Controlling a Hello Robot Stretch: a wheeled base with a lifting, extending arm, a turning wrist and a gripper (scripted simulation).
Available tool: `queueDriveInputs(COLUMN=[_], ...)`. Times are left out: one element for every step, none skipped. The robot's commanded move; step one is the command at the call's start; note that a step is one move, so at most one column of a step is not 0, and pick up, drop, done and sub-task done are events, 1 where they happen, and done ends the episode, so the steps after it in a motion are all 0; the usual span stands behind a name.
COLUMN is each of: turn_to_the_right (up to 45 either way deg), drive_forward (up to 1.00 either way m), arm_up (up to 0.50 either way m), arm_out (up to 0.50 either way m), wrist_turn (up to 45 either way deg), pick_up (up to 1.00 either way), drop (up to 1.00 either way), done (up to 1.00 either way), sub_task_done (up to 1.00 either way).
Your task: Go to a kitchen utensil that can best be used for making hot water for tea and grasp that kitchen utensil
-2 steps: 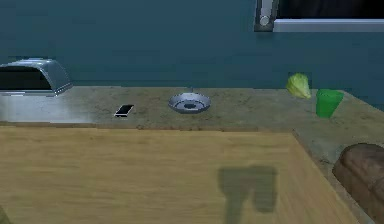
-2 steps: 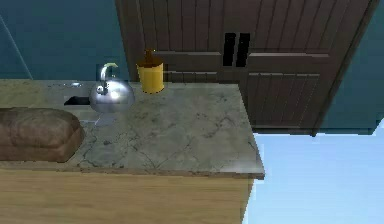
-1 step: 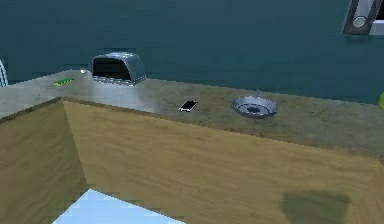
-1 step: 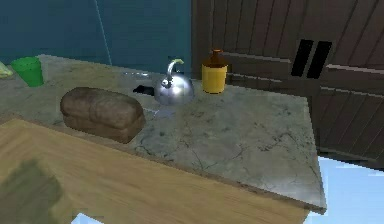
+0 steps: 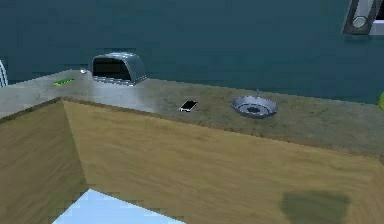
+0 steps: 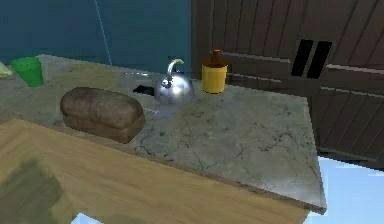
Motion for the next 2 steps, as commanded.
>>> queueDriveInputs(turn_to_the_right=[0.0,0.0], drive_forward=[0.00,0.00], arm_up=[0.38,0.00], arm_out=[0.00,0.48], wrist_turn=[0.0,0.0], pick_up=[0.00,0.00], drop=[0.00,0.00], done=[0.00,0.00], sub_task_done=[0.00,0.00])
